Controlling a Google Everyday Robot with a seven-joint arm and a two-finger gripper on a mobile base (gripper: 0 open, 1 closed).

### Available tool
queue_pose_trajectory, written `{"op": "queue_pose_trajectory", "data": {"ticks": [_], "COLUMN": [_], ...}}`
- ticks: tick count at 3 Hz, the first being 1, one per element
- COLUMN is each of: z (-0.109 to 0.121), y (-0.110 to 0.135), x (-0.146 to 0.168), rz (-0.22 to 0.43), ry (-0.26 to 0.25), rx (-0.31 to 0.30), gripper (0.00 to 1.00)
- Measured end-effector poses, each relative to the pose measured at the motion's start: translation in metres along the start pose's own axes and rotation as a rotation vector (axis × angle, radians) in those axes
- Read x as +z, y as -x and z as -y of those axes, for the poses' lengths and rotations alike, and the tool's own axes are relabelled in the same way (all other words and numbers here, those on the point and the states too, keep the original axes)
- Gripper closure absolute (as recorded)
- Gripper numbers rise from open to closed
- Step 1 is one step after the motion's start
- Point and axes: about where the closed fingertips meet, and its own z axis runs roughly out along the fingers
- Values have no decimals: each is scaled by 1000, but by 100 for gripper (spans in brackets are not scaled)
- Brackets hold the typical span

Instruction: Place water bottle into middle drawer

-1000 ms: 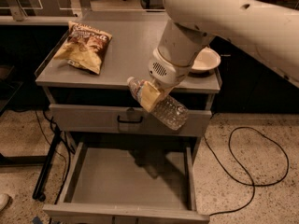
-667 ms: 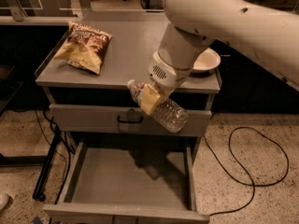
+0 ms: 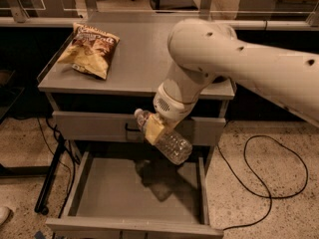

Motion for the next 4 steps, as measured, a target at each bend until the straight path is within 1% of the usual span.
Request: {"op": "queue_pose_trajectory", "data": {"ticks": [1,2,4], "z": [0,0,-9], "y": [-4,-4,-15], "x": [36,36,127], "rz": [-13,-13,-60], "ry": [28,29,111], "rx": [34,34,103], "gripper": [100,100,100]}}
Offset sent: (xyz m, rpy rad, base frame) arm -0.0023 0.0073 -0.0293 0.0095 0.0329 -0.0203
